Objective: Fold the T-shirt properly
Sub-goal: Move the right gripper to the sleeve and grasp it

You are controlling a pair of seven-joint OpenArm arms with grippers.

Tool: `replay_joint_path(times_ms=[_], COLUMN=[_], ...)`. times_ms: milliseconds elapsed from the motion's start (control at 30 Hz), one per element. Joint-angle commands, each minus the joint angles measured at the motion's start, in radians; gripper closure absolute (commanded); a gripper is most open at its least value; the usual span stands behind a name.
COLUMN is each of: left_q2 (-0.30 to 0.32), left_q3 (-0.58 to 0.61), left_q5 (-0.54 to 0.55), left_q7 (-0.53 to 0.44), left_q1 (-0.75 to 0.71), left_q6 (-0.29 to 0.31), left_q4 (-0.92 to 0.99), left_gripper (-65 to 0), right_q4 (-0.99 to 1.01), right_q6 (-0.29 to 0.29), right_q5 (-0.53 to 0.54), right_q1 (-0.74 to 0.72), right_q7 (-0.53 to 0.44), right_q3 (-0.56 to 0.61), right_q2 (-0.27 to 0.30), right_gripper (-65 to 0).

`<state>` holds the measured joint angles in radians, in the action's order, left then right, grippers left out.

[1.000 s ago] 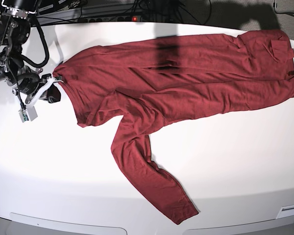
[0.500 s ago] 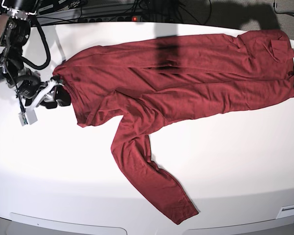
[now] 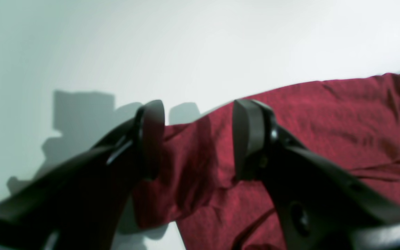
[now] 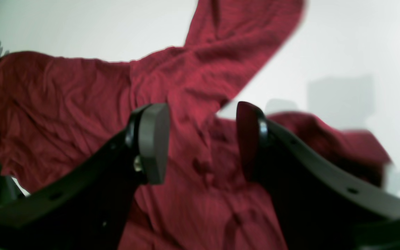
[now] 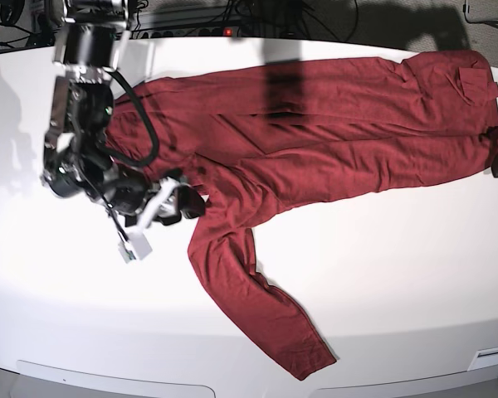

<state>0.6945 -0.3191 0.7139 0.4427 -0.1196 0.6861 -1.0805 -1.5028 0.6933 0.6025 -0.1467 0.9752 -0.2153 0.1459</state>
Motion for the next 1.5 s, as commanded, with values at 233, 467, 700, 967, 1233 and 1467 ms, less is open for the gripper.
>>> replay_joint_path(times_ms=[233, 467, 700, 967, 1233, 1467], left_q2=[0.029, 0.029, 0.029, 0.029, 0.029, 0.029], left_q3=[-0.010, -0.010, -0.010, -0.010, -0.010, -0.010], left_q5=[0.015, 0.016, 0.016, 0.016, 0.016, 0.016], left_q7=[-0.024, -0.024, -0.021, -0.020, -0.020, -0.021], left_q1=[0.009, 0.009, 0.009, 0.008, 0.008, 0.009], left_q6=[0.002, 0.002, 0.002, 0.002, 0.002, 0.002], left_q4=[-0.013, -0.013, -0.013, -0.013, -0.013, -0.013], left_gripper=[-30.7, -30.7, -30.7, -30.7, -30.7, -30.7], right_q4=[0.178, 0.273, 0.395, 0.583, 0.660, 0.790], right_q6=[-0.017, -0.048, -0.089, -0.089, -0.138, -0.140], right_q5=[-0.029, -0.100, -0.185, -0.264, -0.300, -0.307], right_q1=[-0.188, -0.294, -0.369, -0.454, -0.473, -0.473], right_q7=[-0.019, -0.027, -0.122, -0.216, -0.264, -0.322], right_q3=[0.005, 0.005, 0.005, 0.005, 0.005, 0.005], right_q2=[-0.047, -0.055, -0.055, -0.055, -0.055, -0.060], right_gripper=[-31.2, -31.2, -31.2, -31.2, -31.2, -31.2])
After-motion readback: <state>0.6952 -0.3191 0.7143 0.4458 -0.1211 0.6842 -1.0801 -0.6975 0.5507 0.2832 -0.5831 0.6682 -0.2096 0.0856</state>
